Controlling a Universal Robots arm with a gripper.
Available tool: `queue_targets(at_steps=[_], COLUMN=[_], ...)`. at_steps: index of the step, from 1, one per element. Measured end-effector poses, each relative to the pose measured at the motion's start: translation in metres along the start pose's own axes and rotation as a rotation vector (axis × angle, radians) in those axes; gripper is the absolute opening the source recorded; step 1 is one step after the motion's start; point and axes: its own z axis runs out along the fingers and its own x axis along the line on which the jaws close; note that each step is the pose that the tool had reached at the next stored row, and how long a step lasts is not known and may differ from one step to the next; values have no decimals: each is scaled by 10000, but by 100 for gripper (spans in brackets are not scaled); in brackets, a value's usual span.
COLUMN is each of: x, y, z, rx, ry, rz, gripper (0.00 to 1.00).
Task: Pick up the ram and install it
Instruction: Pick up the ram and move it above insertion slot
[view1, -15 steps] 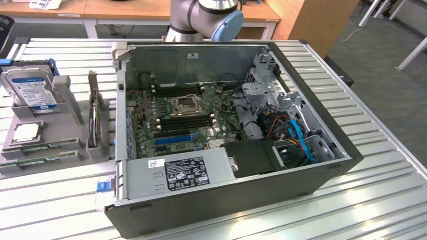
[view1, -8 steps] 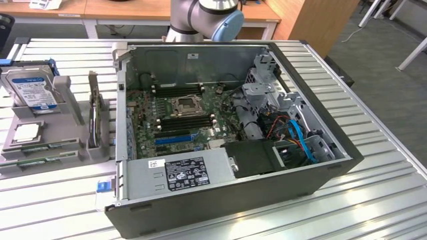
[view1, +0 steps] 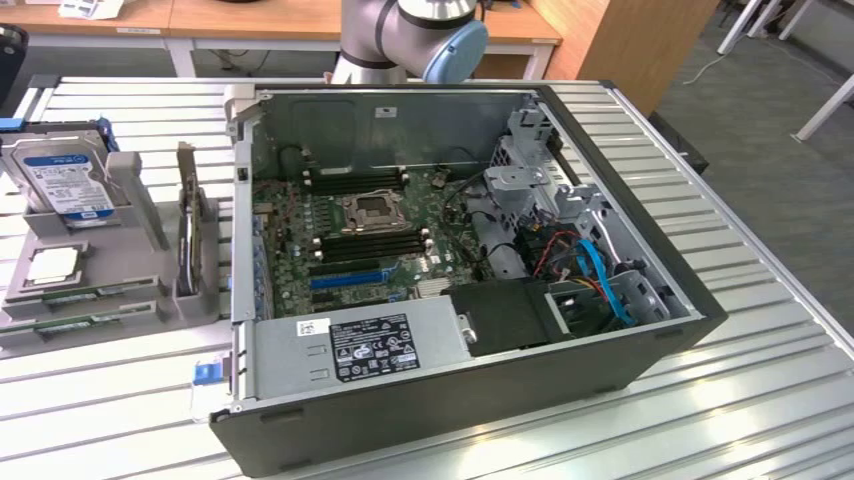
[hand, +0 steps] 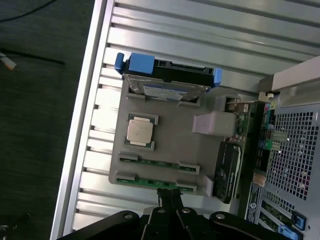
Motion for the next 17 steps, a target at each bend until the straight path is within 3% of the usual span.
queue_targets(at_steps=[17], x=[0], y=[0], z=[0], rx=[-42], ry=[49], rz=[-1725], gripper=[10])
